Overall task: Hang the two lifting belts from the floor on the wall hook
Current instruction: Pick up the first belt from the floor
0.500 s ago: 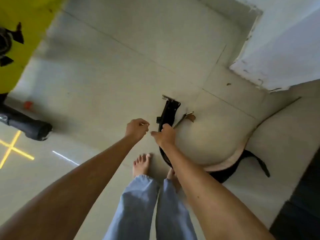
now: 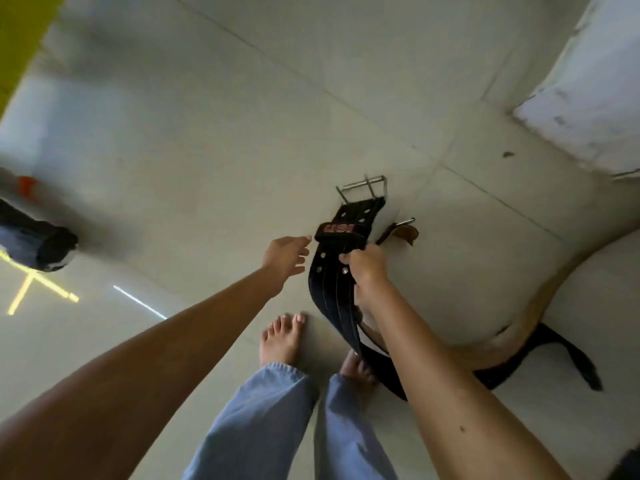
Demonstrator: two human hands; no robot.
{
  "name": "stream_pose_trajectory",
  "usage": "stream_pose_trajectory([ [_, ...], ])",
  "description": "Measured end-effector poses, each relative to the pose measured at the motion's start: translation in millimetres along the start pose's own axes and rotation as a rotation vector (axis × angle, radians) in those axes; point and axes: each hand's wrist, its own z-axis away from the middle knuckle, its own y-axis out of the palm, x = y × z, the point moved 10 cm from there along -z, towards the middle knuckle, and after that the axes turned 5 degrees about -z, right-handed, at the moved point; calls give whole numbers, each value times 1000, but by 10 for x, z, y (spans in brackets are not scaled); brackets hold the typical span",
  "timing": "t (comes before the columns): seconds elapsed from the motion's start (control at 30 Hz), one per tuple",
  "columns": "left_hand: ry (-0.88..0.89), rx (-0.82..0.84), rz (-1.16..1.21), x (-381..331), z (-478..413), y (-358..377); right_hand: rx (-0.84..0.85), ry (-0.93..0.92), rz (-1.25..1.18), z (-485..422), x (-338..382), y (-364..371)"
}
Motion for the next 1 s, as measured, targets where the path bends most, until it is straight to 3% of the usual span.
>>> stream_pose_trajectory([
  [0.17, 22, -20, 181, -655, 1058, 83, 217, -63, -88, 1187, 722, -509],
  [0.23, -38, 138, 306, -780, 1566, 248, 225, -105, -132, 1723, 978, -801],
  [0.3, -38, 340, 288, -987, 2182, 458, 232, -141, -177, 2332, 1196, -1063],
  [0.4, 144, 459, 229, -1513, 3197, 543, 252, -212, -190, 3354, 1555, -1397],
  [0.53, 378, 453, 158, -2105, 4676, 488, 269, -287, -311, 4642, 1980, -1846],
  [0.67, 574, 518, 43, -2557, 5973, 555, 102, -415, -363, 5635, 2355, -2364],
  [0.83, 791, 529, -78, -3012, 7105, 548, 106, -530, -458, 6537, 2701, -2744],
  [1.0, 929, 599, -174, -3003, 7871, 533, 41, -626, -512, 7109, 3074, -3157],
])
